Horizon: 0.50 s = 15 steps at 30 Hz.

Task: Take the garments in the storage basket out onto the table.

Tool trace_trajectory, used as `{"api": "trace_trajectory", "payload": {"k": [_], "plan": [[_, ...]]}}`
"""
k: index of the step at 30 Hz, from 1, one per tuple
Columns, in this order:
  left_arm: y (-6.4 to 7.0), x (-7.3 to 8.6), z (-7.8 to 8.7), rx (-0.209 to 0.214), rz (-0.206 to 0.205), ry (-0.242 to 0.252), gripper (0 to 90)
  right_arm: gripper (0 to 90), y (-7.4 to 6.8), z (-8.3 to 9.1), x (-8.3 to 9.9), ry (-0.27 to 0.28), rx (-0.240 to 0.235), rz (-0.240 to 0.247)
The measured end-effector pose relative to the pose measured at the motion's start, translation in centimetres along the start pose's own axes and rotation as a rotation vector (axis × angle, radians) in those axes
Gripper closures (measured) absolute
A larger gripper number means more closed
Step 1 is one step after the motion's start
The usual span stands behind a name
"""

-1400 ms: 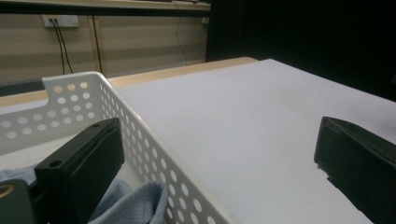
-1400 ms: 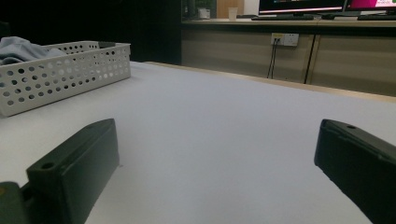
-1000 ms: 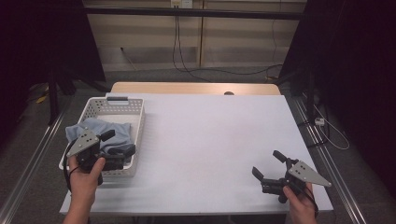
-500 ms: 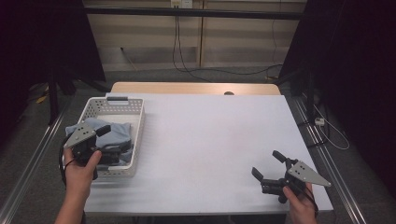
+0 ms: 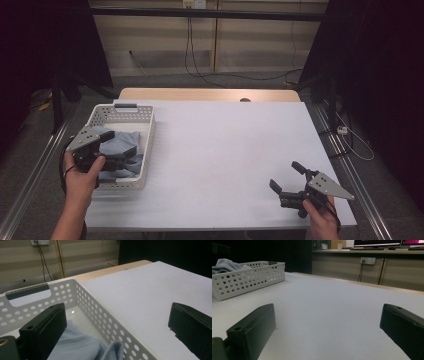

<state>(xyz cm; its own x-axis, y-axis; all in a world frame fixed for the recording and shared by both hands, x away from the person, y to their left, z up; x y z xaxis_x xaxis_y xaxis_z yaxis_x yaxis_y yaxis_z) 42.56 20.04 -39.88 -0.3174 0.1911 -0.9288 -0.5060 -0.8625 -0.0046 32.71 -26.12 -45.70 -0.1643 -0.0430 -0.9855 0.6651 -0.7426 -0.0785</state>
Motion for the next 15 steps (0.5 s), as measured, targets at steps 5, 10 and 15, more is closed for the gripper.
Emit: {"api": "trace_trajectory", "payload": {"k": [5, 10, 15], "plan": [[-0.30, -0.23, -0.03, -0.003, -0.009, -0.013, 2.1, 0.1, -0.05, -0.03, 0.02, -0.001, -0.003, -0.001], [-0.67, -0.71, -0.17, -0.005, -0.025, -0.026, 2.1, 0.2, -0.07, 0.02, -0.01, -0.001, -0.004, 0.000], [-0.90, -0.94, -0.40, -0.004, -0.036, -0.039, 2.1, 0.2, -0.07, 0.00, 0.00, -0.001, -0.003, 0.000]]}}
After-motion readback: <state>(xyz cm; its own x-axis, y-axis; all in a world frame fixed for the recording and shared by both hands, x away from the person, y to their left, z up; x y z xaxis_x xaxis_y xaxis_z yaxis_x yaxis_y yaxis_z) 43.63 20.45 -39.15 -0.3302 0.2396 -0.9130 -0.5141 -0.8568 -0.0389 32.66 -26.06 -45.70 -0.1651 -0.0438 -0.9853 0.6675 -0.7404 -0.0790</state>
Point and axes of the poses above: each handheld gripper's, and its own axes: z roughly backward along the jaws, x roughly out of its underside, y roughly to its right, the point moved 9 cm from there along -z, roughly forward along the jaws, and after that the axes turned 11 degrees about -x, right-handed, at the moved point
